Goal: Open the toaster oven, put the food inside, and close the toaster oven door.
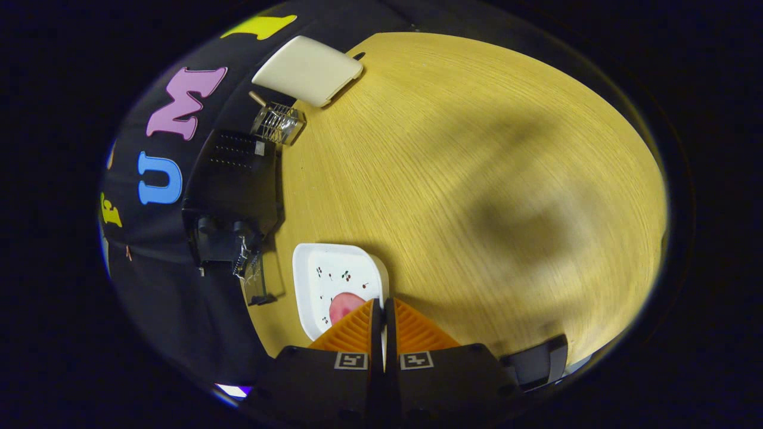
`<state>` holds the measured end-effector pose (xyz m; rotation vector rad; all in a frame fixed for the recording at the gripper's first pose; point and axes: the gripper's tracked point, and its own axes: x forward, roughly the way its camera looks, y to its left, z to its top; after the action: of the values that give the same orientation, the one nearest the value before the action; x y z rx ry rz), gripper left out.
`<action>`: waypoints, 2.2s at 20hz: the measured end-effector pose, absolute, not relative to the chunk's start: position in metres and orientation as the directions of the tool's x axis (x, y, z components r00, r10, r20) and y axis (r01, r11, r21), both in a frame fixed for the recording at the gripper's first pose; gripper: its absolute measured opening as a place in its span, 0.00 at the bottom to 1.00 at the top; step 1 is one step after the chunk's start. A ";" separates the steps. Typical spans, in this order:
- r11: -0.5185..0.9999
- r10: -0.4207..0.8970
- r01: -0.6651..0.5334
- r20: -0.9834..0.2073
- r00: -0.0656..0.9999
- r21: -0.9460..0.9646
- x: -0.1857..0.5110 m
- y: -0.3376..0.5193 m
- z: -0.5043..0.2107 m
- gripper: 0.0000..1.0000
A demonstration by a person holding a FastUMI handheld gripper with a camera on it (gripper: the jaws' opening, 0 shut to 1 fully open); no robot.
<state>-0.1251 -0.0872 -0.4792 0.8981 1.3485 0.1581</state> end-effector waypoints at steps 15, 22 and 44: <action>0.529 0.621 0.446 -0.688 0.376 0.722 -0.146 0.044 -0.393 0.05; 0.475 0.608 0.484 -0.672 0.423 0.735 -0.130 0.135 -0.366 0.05; -0.048 0.195 0.852 -0.832 0.519 0.521 0.003 0.261 -0.413 0.05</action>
<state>0.0026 0.2614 -0.4127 1.5595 0.9286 -0.6833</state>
